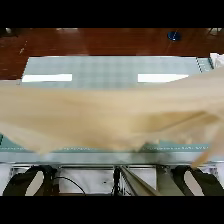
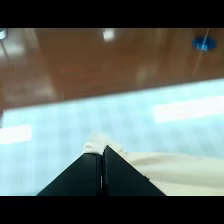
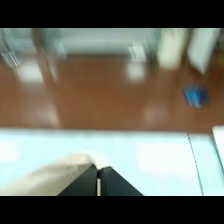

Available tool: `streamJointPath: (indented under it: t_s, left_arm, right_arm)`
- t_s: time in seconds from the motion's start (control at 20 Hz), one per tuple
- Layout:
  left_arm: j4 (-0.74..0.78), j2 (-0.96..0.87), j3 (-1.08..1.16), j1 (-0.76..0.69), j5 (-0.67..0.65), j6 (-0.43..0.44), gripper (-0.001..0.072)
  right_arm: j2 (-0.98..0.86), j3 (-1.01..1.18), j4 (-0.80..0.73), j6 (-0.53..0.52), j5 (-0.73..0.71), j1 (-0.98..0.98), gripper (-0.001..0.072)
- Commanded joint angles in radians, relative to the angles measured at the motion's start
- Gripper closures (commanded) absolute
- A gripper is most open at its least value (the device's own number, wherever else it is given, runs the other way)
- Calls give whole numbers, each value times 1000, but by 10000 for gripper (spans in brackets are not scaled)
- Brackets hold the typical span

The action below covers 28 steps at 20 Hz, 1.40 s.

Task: Fold the shirts.

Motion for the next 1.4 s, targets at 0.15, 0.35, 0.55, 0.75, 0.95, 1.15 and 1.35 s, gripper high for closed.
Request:
streamJointPath:
  t_s: [0.15,0.35,0.55,0.75,0.95,1.15,1.35]
  left_arm:
    - [28,-34,-375,0,-20,-5,683]
    - [9,-148,-612,-2,248,50,682]
    - [-121,-337,-650,-2,493,127,682]
    - [-150,-481,-650,-2,683,150,682]
    - [-156,-602,-649,-6,748,150,682]
    - [-157,-698,-649,-50,795,151,682]
    - [-156,-776,-649,-95,818,190,682]
  right_arm:
    - [-216,-120,22,-37,165,0,696]
    - [-462,-189,62,-69,24,0,696]
    - [-648,-189,195,-121,-162,0,696]
    - [-727,-189,197,-138,-326,0,696]
    - [-793,-189,201,-137,-359,1,696]
    - [-881,-189,197,-137,-345,40,696]
    - [-971,-189,127,-134,-370,124,696]
